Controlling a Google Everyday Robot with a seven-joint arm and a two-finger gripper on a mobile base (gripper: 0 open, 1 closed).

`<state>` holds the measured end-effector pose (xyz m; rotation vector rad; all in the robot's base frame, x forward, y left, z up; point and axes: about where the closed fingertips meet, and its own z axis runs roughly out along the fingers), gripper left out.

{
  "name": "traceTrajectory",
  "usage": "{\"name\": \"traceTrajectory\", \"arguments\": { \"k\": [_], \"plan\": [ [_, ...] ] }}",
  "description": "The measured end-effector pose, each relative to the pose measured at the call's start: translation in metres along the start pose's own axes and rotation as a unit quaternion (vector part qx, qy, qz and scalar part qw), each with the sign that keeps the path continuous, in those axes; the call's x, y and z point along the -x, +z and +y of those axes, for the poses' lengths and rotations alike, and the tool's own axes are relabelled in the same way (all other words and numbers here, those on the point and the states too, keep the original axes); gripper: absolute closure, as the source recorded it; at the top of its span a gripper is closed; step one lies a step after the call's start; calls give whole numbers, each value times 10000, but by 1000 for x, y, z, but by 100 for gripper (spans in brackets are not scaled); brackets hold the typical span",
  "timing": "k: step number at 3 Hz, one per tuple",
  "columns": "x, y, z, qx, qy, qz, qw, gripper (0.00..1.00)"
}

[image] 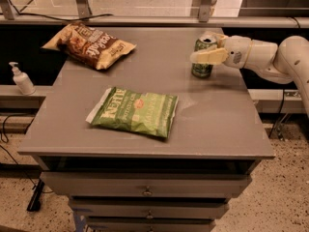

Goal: Place green can upright

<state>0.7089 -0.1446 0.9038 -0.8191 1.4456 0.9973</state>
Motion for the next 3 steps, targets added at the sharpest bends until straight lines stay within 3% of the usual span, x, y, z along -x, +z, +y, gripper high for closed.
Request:
{"name": "traceTrajectory", "arguments": {
  "k": [1, 2, 3],
  "plan": [
    [35, -17, -6, -73, -370, 139, 9992, 0],
    [109, -59, 2, -325, -1225, 527, 9905, 0],
    [191, -104, 24, -758, -2135, 726, 9713, 0]
  ]
}}
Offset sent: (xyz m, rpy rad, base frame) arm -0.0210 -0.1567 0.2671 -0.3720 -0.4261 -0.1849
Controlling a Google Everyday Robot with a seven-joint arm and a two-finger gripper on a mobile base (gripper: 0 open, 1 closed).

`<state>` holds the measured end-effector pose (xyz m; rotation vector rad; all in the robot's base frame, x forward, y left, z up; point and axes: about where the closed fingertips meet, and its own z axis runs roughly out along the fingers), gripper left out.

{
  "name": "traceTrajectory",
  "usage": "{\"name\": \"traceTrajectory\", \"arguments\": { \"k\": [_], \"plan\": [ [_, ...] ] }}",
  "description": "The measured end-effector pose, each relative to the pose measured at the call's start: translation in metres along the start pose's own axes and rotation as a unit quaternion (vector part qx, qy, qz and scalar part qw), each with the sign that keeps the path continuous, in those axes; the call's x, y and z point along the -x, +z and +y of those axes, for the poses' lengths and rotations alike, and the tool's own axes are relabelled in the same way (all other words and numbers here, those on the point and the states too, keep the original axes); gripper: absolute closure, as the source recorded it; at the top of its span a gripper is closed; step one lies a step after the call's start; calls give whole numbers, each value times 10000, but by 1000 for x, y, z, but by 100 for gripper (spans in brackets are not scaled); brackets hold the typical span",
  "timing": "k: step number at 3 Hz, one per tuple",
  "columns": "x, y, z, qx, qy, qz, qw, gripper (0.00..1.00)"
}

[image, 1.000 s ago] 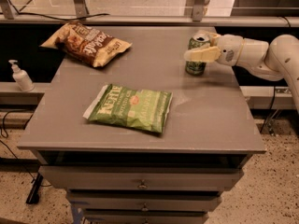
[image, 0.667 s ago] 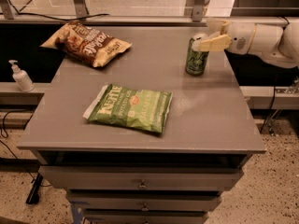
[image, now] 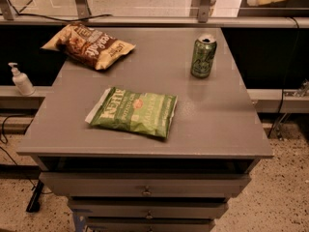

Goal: Place green can upright

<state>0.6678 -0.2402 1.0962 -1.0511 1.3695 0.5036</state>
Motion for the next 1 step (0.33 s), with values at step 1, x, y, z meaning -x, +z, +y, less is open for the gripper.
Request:
{"name": "traceTrajectory", "arguments": {
  "k": [1],
  "plan": [
    [22, -21, -12, -245, -214, -80, 9994, 0]
  ]
}}
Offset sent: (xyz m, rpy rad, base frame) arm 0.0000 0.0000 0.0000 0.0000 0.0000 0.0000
